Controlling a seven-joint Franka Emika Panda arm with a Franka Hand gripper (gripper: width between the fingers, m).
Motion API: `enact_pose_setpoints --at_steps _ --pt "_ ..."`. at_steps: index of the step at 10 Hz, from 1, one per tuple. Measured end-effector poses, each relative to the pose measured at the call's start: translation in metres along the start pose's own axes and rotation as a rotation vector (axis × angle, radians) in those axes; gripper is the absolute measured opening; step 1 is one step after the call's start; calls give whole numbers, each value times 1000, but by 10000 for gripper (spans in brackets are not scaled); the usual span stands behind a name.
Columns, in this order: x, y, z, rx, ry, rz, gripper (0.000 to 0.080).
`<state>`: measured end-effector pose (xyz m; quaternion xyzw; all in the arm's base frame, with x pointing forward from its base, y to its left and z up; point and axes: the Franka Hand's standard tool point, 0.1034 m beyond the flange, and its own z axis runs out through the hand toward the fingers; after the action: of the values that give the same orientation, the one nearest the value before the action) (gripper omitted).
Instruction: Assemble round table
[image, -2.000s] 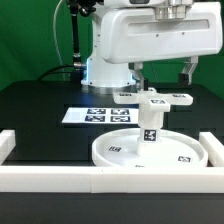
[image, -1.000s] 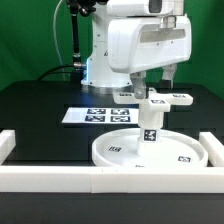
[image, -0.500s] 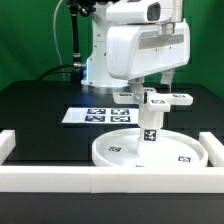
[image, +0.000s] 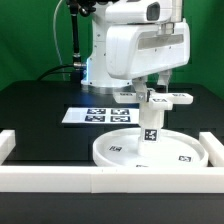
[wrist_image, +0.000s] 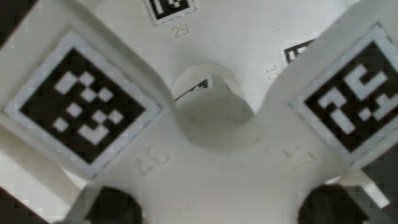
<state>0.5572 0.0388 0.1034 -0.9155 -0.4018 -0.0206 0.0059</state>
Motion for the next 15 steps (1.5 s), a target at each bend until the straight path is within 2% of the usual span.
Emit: enact_pose_setpoints --at_steps 2,8,11,13,15 --pt "0 0 0 1 1 42 437" --pt "-1 -1 1 11 8 662 439" --pt "-1 -1 2 2 63 965 439" --pt "1 -1 1 13 83 1202 439" --pt "1 -1 1 19 84 1311 439"
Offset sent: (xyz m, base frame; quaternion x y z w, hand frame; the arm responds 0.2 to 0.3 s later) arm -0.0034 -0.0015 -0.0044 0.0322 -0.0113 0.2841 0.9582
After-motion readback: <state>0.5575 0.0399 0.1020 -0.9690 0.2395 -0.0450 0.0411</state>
